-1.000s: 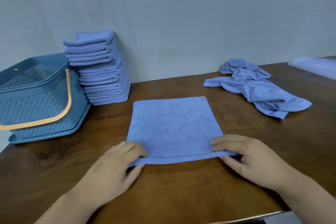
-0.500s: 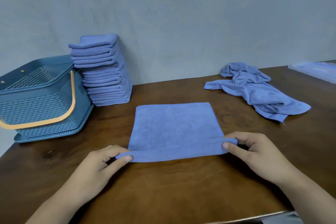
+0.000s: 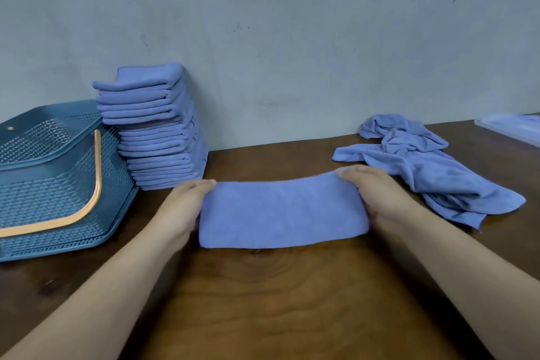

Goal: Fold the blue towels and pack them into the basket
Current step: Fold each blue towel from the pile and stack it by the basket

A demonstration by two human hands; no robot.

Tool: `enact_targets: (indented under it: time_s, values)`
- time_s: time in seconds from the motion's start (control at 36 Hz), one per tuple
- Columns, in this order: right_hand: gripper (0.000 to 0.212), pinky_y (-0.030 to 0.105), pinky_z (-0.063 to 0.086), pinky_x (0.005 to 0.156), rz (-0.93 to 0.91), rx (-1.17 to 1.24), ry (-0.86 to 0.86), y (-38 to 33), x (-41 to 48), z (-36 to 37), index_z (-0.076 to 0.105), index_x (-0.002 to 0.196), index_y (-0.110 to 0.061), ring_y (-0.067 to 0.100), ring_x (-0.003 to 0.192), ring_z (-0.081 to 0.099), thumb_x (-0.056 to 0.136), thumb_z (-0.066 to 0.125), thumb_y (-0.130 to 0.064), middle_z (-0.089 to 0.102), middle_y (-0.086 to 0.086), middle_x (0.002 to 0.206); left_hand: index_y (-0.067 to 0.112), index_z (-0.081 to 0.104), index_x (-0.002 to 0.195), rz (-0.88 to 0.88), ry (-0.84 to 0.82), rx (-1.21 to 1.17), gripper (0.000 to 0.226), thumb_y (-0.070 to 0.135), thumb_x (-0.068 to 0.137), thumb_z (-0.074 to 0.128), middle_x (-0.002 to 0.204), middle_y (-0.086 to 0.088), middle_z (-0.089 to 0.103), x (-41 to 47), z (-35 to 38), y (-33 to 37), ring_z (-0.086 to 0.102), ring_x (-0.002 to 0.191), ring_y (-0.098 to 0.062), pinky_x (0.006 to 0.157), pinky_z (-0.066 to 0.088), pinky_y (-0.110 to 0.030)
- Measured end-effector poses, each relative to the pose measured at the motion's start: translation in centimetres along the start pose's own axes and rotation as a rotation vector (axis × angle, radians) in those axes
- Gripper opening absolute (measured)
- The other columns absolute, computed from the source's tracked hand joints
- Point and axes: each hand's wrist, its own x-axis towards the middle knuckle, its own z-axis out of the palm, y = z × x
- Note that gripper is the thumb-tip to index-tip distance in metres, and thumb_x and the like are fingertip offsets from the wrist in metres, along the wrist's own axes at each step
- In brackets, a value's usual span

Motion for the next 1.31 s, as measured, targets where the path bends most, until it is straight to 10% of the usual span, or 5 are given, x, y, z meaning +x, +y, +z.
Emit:
enact_targets:
  time_s: [0.17, 0.42, 0.75, 1.03, 1.31]
  values:
    - [0.033, 0.028, 0.044, 0.094, -0.098, -0.243, -0.008, 1.9, -0.3, -0.3, 0.064, 0.123, -0.050, 0.003, 0.115, 0.059, 0.098, 0.070, -0.030, 0.069, -0.013, 0.119, 0.046, 0.064, 0.120, 0.067, 0.082, 0.261, 0.028, 0.035, 0.096, 0.073, 0.115, 0.011, 0.075, 0.3, 0.3, -2.7, 0.067, 0.116, -0.009, 0.108, 0.049, -0.038]
    - [0.037, 0.042, 0.054, 0.092, -0.141, -0.403, 0.039, 2.9, 0.2, 0.0, 0.076, 0.107, -0.040, 0.032, 0.115, 0.066, 0.101, 0.056, -0.010, 0.074, 0.006, 0.120, 0.038, 0.077, 0.107, 0.159, 0.060, 0.361, 0.025, 0.016, 0.102, 0.066, 0.113, 0.020, 0.072, 0.5, 0.5, -3.7, 0.061, 0.106, 0.009, 0.084, 0.039, -0.012]
    - [0.040, 0.014, 0.039, 0.069, -0.211, -0.616, 0.103, 3.7, 1.0, 0.0, 0.068, 0.128, -0.043, -0.004, 0.086, 0.058, 0.105, 0.051, -0.015, 0.064, -0.017, 0.105, 0.046, 0.066, 0.127, 0.251, 0.106, 0.588, 0.031, 0.024, 0.108, 0.055, 0.075, -0.005, 0.067, 0.7, 0.7, -3.7, 0.058, 0.064, -0.027, 0.063, 0.050, -0.037]
    - [0.045, 0.030, 0.048, 0.100, -0.240, -1.048, 0.075, 2.7, 0.3, 0.2, 0.059, 0.146, -0.036, 0.016, 0.130, 0.057, 0.109, 0.043, -0.016, 0.059, -0.009, 0.147, 0.042, 0.059, 0.145, 0.267, 0.036, 0.863, 0.040, 0.023, 0.110, 0.052, 0.147, 0.012, 0.058, -0.3, 0.3, -1.9, 0.055, 0.131, -0.012, 0.106, 0.039, -0.023]
    - [0.041, 0.029, 0.033, 0.045, -0.294, -1.450, 0.276, 2.7, -1.2, 2.0, 0.051, 0.144, -0.039, 0.018, 0.065, 0.055, 0.104, 0.051, -0.028, 0.051, -0.010, 0.120, 0.034, 0.048, 0.154, 0.468, 0.199, 1.259, 0.047, 0.040, 0.107, 0.046, 0.159, 0.011, 0.042, -0.3, 1.3, -3.2, 0.052, 0.130, -0.014, 0.085, 0.052, -0.027]
